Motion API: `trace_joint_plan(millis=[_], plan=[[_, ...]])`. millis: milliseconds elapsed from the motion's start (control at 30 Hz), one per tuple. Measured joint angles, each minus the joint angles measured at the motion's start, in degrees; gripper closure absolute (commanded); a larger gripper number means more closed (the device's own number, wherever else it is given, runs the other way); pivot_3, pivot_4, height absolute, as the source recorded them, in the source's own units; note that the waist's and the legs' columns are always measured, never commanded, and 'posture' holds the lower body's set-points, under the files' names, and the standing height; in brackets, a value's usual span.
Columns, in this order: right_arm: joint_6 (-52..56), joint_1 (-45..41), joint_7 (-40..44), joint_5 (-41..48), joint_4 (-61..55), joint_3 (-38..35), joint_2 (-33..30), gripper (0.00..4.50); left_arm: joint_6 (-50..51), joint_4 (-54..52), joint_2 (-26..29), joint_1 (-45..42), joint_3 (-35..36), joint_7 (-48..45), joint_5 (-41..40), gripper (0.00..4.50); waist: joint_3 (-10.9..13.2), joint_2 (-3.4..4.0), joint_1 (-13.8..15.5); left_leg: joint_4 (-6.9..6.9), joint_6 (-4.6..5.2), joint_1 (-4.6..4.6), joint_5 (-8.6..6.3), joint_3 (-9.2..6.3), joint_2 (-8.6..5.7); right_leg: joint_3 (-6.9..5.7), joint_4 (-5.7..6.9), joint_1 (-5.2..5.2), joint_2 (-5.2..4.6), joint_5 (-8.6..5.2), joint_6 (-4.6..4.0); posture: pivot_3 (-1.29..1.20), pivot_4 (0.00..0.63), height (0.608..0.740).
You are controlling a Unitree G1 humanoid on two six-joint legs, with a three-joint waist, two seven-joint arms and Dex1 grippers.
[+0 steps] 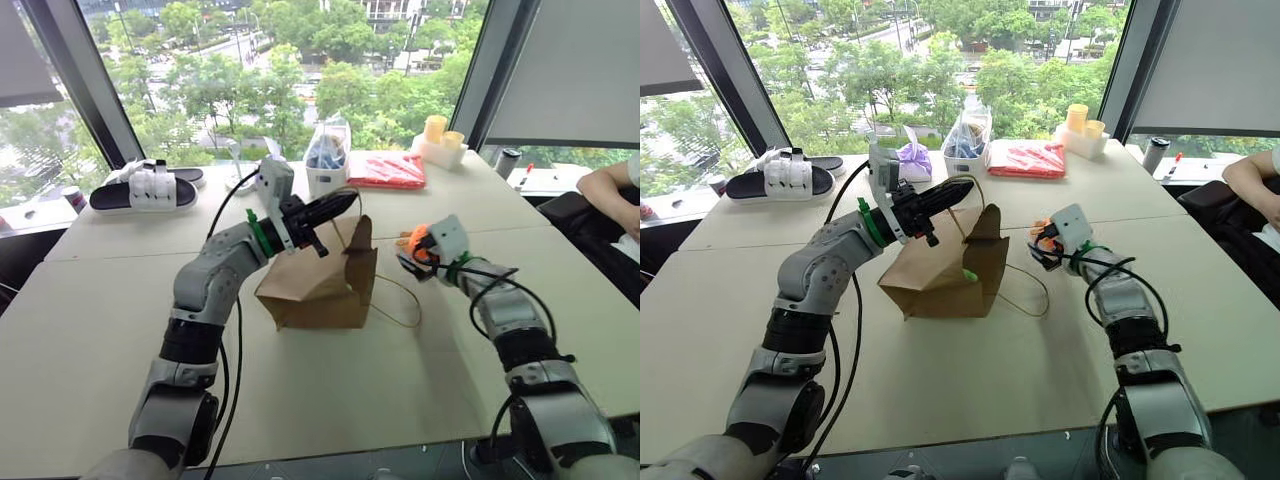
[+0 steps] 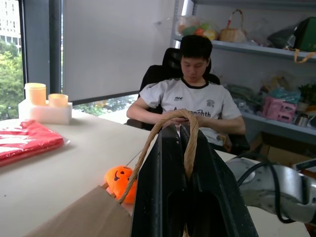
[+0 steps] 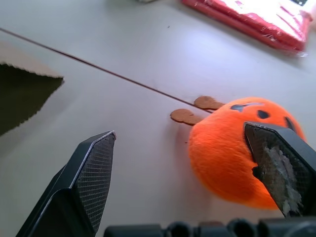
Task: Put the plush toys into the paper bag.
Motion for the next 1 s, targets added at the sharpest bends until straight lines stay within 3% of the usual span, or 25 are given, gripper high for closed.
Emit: trace_joint_plan(millis=[167,233,300,500,733,833,1000], plan=[[-8.35,-7.04,-8.56,-6.72,15.76,3.54,1.44,0.04,0.72,-3.54,0.5,1.58,0.19,2.2,-0.2,4.5,0.0,0.0,0.28,0.01,-0.01,-0.03,0.0,-0.05,-0.03,0.01,-0.02,0.0,-0.01,0.0,0.0,0.0,0.15,0.74],[-9.8,-8.16,-10.39,-7.59,18.4,3.69,1.82,0.54,0.95,-4.45,0.48,2.32,0.2,2.74,-0.36,4.5,0.0,0.0,0.18,0.01,-0.02,-0.03,0.01,-0.06,-0.03,0.01,-0.01,0.0,-0.01,0.0,0.0,0.0,0.15,0.74],[-10.32,-9.0,-11.84,-8.26,20.75,3.66,2.1,1.36,1.07,-4.76,0.47,2.53,0.21,3.65,-0.49,4.5,0.0,0.0,0.12,0.01,-0.03,-0.03,0.02,-0.06,-0.03,0.01,-0.01,0.0,0.0,0.0,0.0,0.0,0.15,0.74],[-10.97,-10.39,-15.41,-9.93,22.97,3.58,1.39,4.48,1.06,-5.39,0.42,2.53,0.32,4.78,-0.74,4.5,0.0,0.0,0.07,0.01,-0.03,-0.03,0.02,-0.06,-0.03,0.01,0.0,0.0,0.0,0.0,0.0,0.0,0.15,0.74],[-10.54,-9.76,-12.13,-8.1,20.67,0.85,-0.29,4.48,0.8,-5.34,0.41,2.56,0.35,4.82,-0.74,4.5,0.0,0.01,-0.01,0.01,-0.03,-0.03,0.02,-0.04,-0.03,0.01,-0.01,0.0,0.0,0.0,0.0,0.0,0.15,0.74],[-6.08,-4.79,-4.76,-3.7,5.3,-1.56,-2.03,4.48,0.83,-4.91,0.57,2.51,0.66,4.42,-0.87,4.5,0.01,0.03,0.01,0.01,-0.02,-0.03,0.01,-0.06,-0.02,0.0,0.01,-0.01,0.0,0.0,0.0,0.0,0.15,0.74],[16.55,10.53,7.4,8.01,-40.17,-4.33,-6.92,4.48,2.21,-3.51,2.44,2.32,1.77,1.41,-2.59,4.5,0.0,0.05,0.38,0.01,0.02,-0.11,-0.02,-0.18,-0.02,-0.05,0.05,-0.07,0.0,0.0,0.01,0.0,0.15,0.74]])
